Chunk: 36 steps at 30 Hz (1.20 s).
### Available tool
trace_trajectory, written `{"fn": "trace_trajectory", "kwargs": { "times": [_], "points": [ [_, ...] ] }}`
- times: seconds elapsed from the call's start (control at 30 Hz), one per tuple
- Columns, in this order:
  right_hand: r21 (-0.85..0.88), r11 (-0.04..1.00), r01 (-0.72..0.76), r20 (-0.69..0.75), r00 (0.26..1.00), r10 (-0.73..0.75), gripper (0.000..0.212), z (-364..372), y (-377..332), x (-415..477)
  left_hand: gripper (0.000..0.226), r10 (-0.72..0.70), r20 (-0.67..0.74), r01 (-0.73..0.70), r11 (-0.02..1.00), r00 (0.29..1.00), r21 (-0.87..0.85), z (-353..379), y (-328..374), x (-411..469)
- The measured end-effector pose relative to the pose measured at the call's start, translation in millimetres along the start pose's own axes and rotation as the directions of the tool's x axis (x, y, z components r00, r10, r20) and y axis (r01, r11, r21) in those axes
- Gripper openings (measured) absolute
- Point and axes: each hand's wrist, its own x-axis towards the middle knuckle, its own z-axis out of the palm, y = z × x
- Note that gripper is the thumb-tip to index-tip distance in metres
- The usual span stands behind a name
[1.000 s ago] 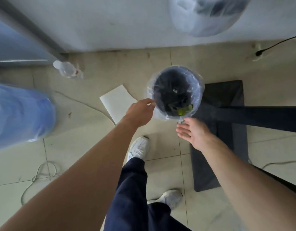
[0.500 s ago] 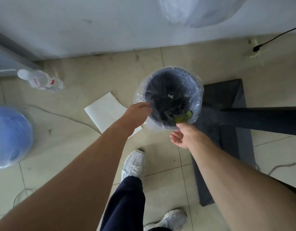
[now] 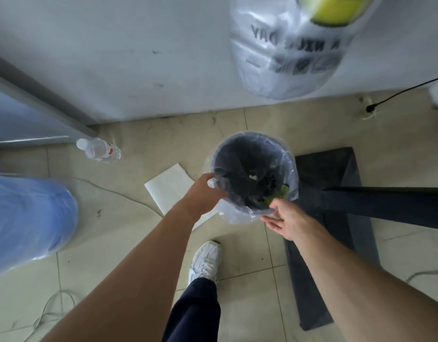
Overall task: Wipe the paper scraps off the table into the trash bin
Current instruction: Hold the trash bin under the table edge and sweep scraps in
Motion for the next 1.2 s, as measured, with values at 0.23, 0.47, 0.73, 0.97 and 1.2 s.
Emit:
{"fn": "trace_trajectory", "kwargs": {
  "times": [0.23,0.47,0.73,0.97,1.2],
  "points": [
    [-0.025,0.997,0.074,0.026,0.997,-0.073,0.009,-37,20,-81,0.073,0.009,-0.12,-0.005,0.999,0.993,0.033,-12,21,-71],
    [-0.08,0.985,0.154,0.025,0.988,-0.153,0.007,-84,47,-167,0.047,0.062,-0.134,-0.038,0.984,0.989,0.175,-5,41,-156],
    [-0.051,0.953,0.299,0.016,0.954,-0.298,0.002,-140,118,-252,0.024,0.002,-0.183,0.017,0.995,0.983,0.101,20,42,-264],
    [0.017,0.938,0.347,-0.095,0.934,-0.344,0.015,-194,198,-309,0.024,-0.034,-0.113,0.045,0.995,0.993,0.092,57,12,-359],
    [0.15,0.952,0.269,-0.152,0.957,-0.246,0.026,-235,282,-353,0.014,-0.049,-0.038,0.055,0.983,0.998,0.177,97,-23,-427]
  ]
}}
